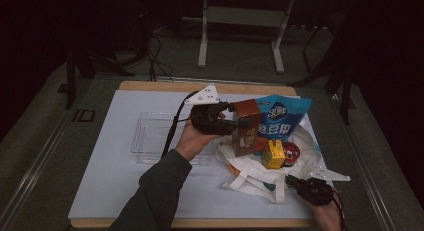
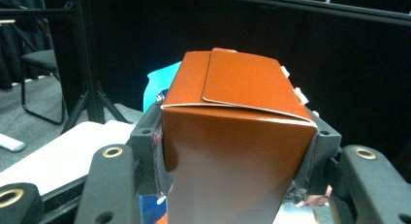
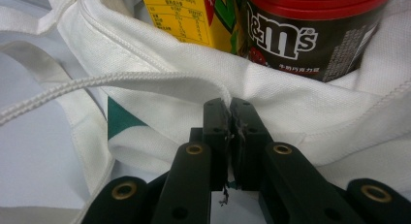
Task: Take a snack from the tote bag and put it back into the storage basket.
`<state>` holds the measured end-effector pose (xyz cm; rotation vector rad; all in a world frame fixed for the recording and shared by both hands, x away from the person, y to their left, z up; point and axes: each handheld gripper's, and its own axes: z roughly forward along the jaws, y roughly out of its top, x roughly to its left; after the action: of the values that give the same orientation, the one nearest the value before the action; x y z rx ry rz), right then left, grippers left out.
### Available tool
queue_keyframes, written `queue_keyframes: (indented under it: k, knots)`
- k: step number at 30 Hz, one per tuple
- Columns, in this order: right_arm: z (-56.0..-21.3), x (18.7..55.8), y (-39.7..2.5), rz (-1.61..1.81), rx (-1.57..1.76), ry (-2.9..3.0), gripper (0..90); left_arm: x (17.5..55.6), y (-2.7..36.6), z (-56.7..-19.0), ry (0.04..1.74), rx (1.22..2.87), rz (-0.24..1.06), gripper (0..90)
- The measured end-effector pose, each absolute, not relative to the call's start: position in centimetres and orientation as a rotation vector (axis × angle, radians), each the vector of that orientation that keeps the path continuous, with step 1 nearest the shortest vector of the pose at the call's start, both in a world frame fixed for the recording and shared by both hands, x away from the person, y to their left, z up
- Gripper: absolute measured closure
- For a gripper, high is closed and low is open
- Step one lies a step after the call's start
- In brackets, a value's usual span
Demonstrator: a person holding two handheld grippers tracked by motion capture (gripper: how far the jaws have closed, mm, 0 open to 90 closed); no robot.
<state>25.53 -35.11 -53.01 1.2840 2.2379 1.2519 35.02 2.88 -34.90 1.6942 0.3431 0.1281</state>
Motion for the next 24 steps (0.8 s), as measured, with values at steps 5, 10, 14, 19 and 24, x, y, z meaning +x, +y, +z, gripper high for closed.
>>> queue_keyframes:
  k: [5, 10, 14, 19, 24]
  knots:
    - [-53.0, 25.5, -35.1, 1.251, 1.283, 2.238, 85.5, 35.0, 3.5, -34.3, 0.343, 1.688, 0.139, 42.4]
    - [-53.1, 25.5, -35.2, 1.262, 1.287, 2.236, 85.5, 35.1, 4.2, -34.0, 0.349, 1.682, 0.129, 42.4]
    - [-53.1, 25.5, -35.2, 1.263, 1.287, 2.236, 85.4, 34.9, 4.7, -33.7, 0.345, 1.702, 0.148, 42.4]
    - [-53.1, 25.5, -35.2, 1.264, 1.288, 2.235, 85.4, 34.9, 5.7, -33.4, 0.351, 1.704, 0.161, 42.4]
    - [-53.1, 25.5, -35.2, 1.265, 1.287, 2.236, 85.4, 34.9, 6.7, -33.3, 0.356, 1.716, 0.181, 42.4]
